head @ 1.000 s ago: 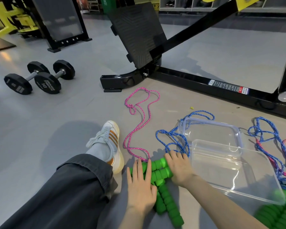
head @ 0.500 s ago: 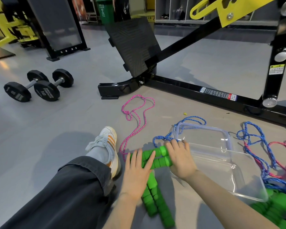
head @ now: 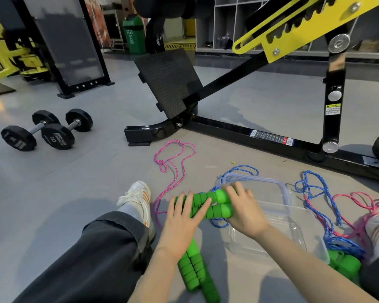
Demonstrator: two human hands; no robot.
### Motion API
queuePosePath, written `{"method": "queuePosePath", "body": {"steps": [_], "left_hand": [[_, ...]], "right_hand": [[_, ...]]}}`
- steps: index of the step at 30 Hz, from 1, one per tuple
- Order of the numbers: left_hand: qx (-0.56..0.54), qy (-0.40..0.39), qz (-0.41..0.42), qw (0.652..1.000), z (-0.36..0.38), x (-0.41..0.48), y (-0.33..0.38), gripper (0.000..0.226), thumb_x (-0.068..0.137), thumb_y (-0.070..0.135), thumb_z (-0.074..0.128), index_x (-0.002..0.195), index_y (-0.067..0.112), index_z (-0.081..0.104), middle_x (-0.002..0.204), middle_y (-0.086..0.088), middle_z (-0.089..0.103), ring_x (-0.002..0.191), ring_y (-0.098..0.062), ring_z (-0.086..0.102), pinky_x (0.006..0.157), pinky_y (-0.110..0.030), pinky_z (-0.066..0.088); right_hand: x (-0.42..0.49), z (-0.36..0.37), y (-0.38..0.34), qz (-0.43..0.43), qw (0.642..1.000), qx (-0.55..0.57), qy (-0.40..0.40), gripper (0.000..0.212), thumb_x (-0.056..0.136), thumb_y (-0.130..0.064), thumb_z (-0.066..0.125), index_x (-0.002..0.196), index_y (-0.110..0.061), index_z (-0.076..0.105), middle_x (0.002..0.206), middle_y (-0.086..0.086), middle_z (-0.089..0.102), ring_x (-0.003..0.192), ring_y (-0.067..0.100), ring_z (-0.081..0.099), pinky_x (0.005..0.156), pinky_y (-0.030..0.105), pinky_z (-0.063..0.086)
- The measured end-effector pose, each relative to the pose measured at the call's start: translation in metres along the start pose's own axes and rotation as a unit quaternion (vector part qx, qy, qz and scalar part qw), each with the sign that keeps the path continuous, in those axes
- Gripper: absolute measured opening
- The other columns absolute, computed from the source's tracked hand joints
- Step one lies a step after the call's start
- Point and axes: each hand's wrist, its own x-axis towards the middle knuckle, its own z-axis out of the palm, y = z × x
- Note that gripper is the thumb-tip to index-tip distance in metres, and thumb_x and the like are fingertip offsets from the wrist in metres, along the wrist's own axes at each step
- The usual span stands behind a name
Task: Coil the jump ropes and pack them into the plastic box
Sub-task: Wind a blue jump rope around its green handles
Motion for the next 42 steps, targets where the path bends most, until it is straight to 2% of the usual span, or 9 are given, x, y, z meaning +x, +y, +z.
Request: {"method": "queuePosePath", "body": {"steps": [4, 11, 16, 21, 26, 29, 32, 37, 42], "left_hand": [[0.027, 0.038, -0.015, 0.999, 0.002, 0.002, 0.01, 0.112, 0.056, 0.012, 0.082, 0.144, 0.005, 0.013, 0.129, -0.021, 0.038, 0.12, -0.043, 0.036, 0.112, -0.054, 0.009], [0.032, 0.063, -0.002, 0.998, -0.004, 0.007, 0.015, 0.112, 0.053, 0.007, 0.076, 0.145, 0.008, 0.011, 0.13, -0.022, 0.038, 0.115, -0.04, 0.039, 0.098, -0.051, 0.045], [0.041, 0.079, -0.013, 0.996, -0.004, 0.009, 0.015, 0.109, 0.053, 0.004, 0.075, 0.144, 0.008, 0.014, 0.127, -0.023, 0.04, 0.113, -0.039, 0.04, 0.097, -0.051, 0.045], [0.063, 0.101, -0.016, 0.993, -0.004, 0.009, 0.015, 0.097, 0.059, 0.002, 0.062, 0.145, 0.006, 0.015, 0.122, -0.02, 0.041, 0.116, -0.04, 0.04, 0.104, -0.057, 0.035], [0.051, 0.097, -0.008, 0.994, -0.007, 0.01, 0.015, 0.096, 0.058, 0.004, 0.073, 0.142, 0.006, 0.025, 0.124, -0.021, 0.041, 0.115, -0.039, 0.041, 0.099, -0.055, 0.042], [0.065, 0.097, -0.002, 0.993, -0.007, 0.011, 0.015, 0.084, 0.064, 0.006, 0.065, 0.14, 0.006, 0.03, 0.129, -0.023, 0.041, 0.113, -0.038, 0.042, 0.096, -0.053, 0.045], [0.062, 0.102, -0.01, 0.993, -0.006, 0.01, 0.017, 0.081, 0.068, 0.005, 0.058, 0.142, 0.005, 0.024, 0.126, -0.021, 0.041, 0.11, -0.037, 0.043, 0.093, -0.052, 0.048], [0.056, 0.121, -0.039, 0.99, -0.005, 0.011, 0.017, 0.08, 0.07, 0.002, 0.054, 0.143, 0.002, 0.02, 0.117, -0.017, 0.042, 0.114, -0.037, 0.042, 0.099, -0.054, 0.044], [0.057, 0.114, -0.025, 0.992, -0.006, 0.012, 0.016, 0.081, 0.062, 0.005, 0.066, 0.137, 0.002, 0.035, 0.122, -0.018, 0.044, 0.113, -0.035, 0.043, 0.095, -0.053, 0.046]], "right_hand": [[-0.006, -0.009, 0.002, 0.007, 1.0, 0.016, 0.011, 0.063, 0.056, -0.008, 0.07, 0.111, -0.021, 0.041, 0.096, 0.006, 0.051, 0.073, 0.032, 0.059, 0.07, 0.036, 0.047], [-0.016, -0.018, 0.005, 0.018, 1.0, 0.025, -0.006, 0.062, 0.063, -0.01, 0.067, 0.113, -0.025, 0.033, 0.099, 0.007, 0.05, 0.073, 0.036, 0.056, 0.072, 0.038, 0.049], [-0.015, -0.024, 0.003, 0.013, 1.0, 0.016, -0.003, 0.066, 0.058, -0.006, 0.071, 0.112, -0.023, 0.037, 0.097, 0.008, 0.052, 0.067, 0.034, 0.056, 0.066, 0.035, 0.048], [-0.016, -0.026, 0.0, 0.022, 0.999, 0.022, -0.017, 0.065, 0.064, -0.009, 0.068, 0.116, -0.026, 0.032, 0.104, 0.01, 0.05, 0.071, 0.037, 0.055, 0.067, 0.036, 0.047], [-0.02, -0.029, 0.002, 0.035, 0.998, 0.034, -0.028, 0.06, 0.07, -0.014, 0.063, 0.12, -0.028, 0.033, 0.109, 0.006, 0.047, 0.078, 0.037, 0.055, 0.066, 0.029, 0.037], [-0.02, -0.03, 0.003, 0.037, 0.998, 0.028, -0.037, 0.058, 0.07, -0.015, 0.063, 0.122, -0.025, 0.038, 0.108, 0.006, 0.047, 0.077, 0.038, 0.055, 0.064, 0.031, 0.038], [-0.02, -0.03, 0.003, 0.032, 0.998, 0.023, -0.044, 0.062, 0.07, -0.015, 0.063, 0.119, -0.031, 0.029, 0.109, 0.007, 0.047, 0.079, 0.039, 0.055, 0.064, 0.034, 0.042], [-0.021, -0.029, 0.001, 0.032, 0.998, 0.014, -0.044, 0.06, 0.071, -0.013, 0.064, 0.127, -0.02, 0.042, 0.11, 0.009, 0.047, 0.082, 0.04, 0.055, 0.066, 0.031, 0.037], [-0.023, -0.025, 0.002, 0.036, 0.998, 0.04, -0.044, 0.063, 0.071, -0.016, 0.065, 0.119, -0.032, 0.027, 0.109, 0.007, 0.046, 0.081, 0.038, 0.056, 0.065, 0.034, 0.043]]}}
